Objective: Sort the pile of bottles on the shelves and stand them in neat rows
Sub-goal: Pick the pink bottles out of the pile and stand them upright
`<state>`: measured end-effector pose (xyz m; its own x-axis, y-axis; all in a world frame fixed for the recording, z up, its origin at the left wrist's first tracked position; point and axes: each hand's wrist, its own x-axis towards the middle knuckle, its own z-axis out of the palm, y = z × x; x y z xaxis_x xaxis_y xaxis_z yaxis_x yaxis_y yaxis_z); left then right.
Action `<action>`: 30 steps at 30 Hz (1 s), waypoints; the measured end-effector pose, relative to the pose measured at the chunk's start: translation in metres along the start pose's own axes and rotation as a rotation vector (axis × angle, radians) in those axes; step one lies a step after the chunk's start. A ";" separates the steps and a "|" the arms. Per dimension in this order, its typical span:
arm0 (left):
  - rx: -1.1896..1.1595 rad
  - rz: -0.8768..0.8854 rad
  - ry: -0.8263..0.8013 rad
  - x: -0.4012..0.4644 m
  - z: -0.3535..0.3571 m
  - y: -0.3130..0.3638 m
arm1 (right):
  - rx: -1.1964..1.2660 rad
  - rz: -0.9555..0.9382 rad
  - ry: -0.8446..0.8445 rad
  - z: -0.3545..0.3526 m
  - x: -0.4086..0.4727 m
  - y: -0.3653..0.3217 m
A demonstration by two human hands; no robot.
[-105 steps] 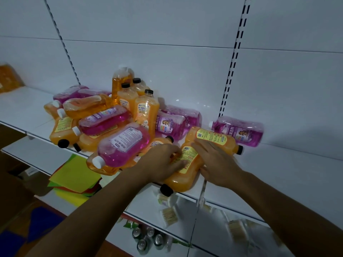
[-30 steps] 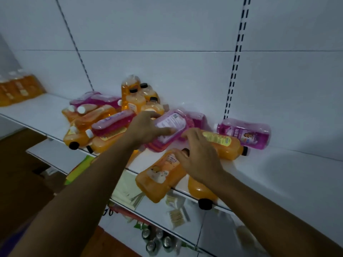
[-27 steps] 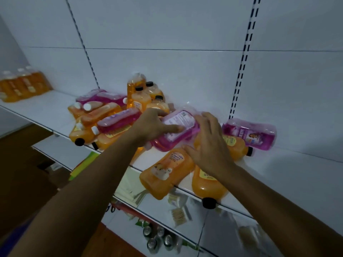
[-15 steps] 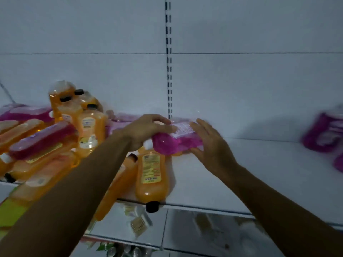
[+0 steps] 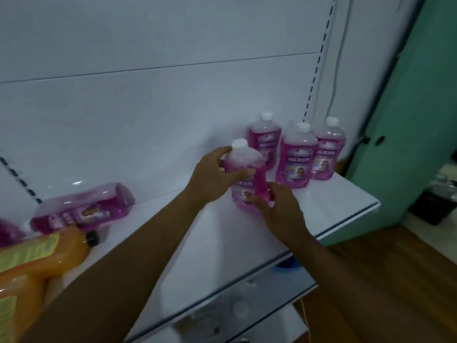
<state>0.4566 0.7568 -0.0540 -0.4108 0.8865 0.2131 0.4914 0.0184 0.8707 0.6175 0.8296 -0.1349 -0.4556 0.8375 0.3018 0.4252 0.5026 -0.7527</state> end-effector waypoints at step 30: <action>0.577 -0.266 0.364 -0.128 -0.139 -0.024 | -0.141 -0.593 -0.426 0.099 -0.014 -0.143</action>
<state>0.3907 0.5781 -0.0400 -0.7520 0.6105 0.2483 0.6251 0.5412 0.5625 0.4857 0.7248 -0.0890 -0.8914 0.2756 0.3599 0.0969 0.8915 -0.4426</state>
